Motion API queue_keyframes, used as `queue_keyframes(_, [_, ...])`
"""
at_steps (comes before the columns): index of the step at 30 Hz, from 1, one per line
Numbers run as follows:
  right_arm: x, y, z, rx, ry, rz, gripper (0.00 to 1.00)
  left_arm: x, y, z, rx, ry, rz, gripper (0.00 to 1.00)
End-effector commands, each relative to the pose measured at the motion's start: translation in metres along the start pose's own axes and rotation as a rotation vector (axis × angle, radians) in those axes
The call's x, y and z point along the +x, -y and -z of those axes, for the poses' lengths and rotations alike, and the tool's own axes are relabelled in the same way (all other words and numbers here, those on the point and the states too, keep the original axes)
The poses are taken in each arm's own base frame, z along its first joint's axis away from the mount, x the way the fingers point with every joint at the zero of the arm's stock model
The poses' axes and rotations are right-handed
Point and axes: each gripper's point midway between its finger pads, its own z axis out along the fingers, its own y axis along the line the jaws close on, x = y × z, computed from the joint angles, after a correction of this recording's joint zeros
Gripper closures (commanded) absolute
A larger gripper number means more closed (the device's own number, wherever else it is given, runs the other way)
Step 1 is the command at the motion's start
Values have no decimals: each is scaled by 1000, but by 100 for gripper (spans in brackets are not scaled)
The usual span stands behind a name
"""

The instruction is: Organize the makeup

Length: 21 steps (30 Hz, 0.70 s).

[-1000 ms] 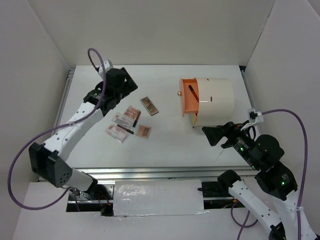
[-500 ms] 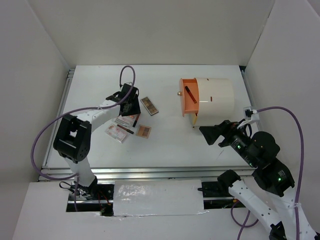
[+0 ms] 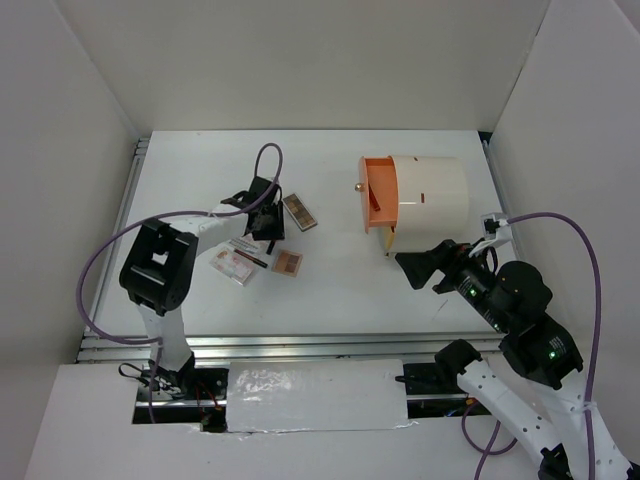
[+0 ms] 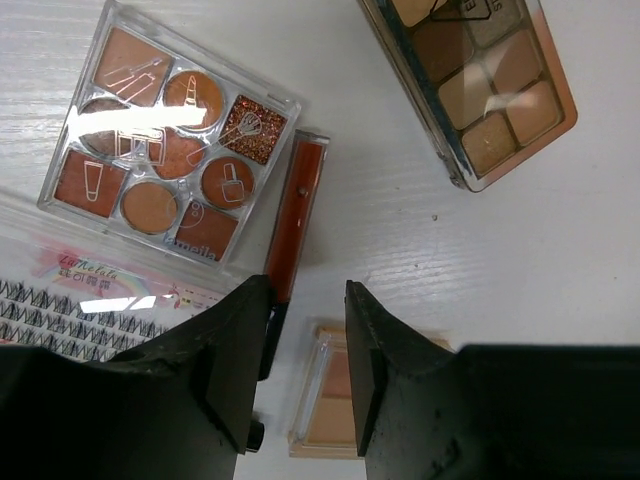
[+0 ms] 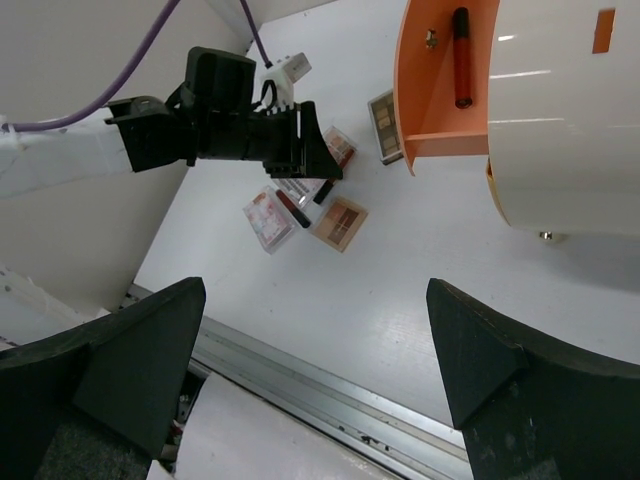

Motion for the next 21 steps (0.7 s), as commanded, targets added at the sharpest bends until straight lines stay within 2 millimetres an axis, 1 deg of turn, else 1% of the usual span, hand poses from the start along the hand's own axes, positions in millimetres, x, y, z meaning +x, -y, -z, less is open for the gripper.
queue_keyframes(1, [-9, -8, -3, -33, 30, 4, 0, -5, 5, -8, 16, 8, -12, 51])
queue_keyframes(6, [-7, -7, -3, -31, 27, 6, 0, 0, 0, -19, -10, -14, -10, 52])
queue_keyframes(10, [-6, -6, -3, -29, 26, 6, 0, 4, 0, -23, -10, -26, -7, 52])
queue_keyframes(11, [-6, -6, -3, -29, 26, 6, 0, 7, -1, -25, -13, -36, -7, 54])
queue_keyframes(12, [-6, -7, -3, -30, 25, 6, 0, 8, 0, -25, -8, -40, -7, 63])
queue_keyframes(13, [-6, -7, -3, -30, 25, 4, 0, 10, 2, -25, -1, -47, -7, 67])
queue_keyframes(15, [-7, -7, -3, -30, 28, 6, 0, 10, 9, -20, 24, -44, -14, 74])
queue_keyframes(16, [-7, -7, -3, -29, 27, 4, 0, 8, 16, -15, 39, -34, -22, 76])
queue_keyframes(18, [-6, -6, -3, -29, 26, 4, 0, -2, 27, 0, 72, -2, -26, 78])
queue_keyframes(19, [-7, -7, -3, -31, 26, 3, 0, -7, 37, 7, 99, 15, -26, 79])
queue_keyframes(21, [-7, -7, -4, -32, 27, 1, 0, -31, 56, 39, 159, 90, -15, 82])
